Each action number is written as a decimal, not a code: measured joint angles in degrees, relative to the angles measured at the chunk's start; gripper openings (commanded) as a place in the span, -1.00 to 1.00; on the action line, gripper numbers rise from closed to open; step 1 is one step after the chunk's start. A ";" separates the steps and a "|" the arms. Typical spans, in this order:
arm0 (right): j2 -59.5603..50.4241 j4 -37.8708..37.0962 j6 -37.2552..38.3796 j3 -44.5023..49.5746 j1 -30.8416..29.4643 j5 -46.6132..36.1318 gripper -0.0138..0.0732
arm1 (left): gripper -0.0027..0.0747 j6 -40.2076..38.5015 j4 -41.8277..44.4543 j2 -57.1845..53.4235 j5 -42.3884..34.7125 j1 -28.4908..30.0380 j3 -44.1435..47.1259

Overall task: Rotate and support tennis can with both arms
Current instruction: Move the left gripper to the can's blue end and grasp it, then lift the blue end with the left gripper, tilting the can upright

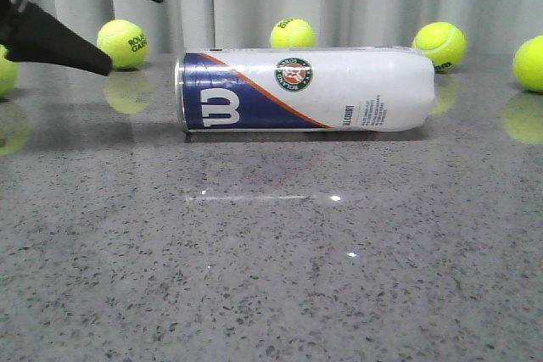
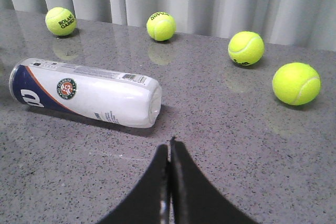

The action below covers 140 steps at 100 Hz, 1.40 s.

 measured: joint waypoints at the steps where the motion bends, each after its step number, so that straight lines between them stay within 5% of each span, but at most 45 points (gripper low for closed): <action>1: 0.00 0.00 0.00 0.00 0.00 0.00 -0.84 | 0.48 0.41 -0.42 0.56 0.00 -0.19 0.00; 27: 0.00 0.00 0.00 0.00 0.00 0.00 -0.84 | 0.46 9.73 -14.47 8.01 -0.60 -5.44 0.00; 51: 0.00 0.00 0.00 0.00 0.00 0.00 -0.84 | 0.13 14.33 -22.51 10.17 1.60 -7.71 -0.04; 91: 0.00 0.00 0.00 0.00 0.00 0.00 -0.84 | -0.98 15.50 -28.21 10.79 8.30 -7.70 -0.13; 140: 0.00 0.00 0.00 0.00 0.00 0.00 -0.84 | -0.98 21.40 -28.94 8.29 11.53 -7.70 -3.93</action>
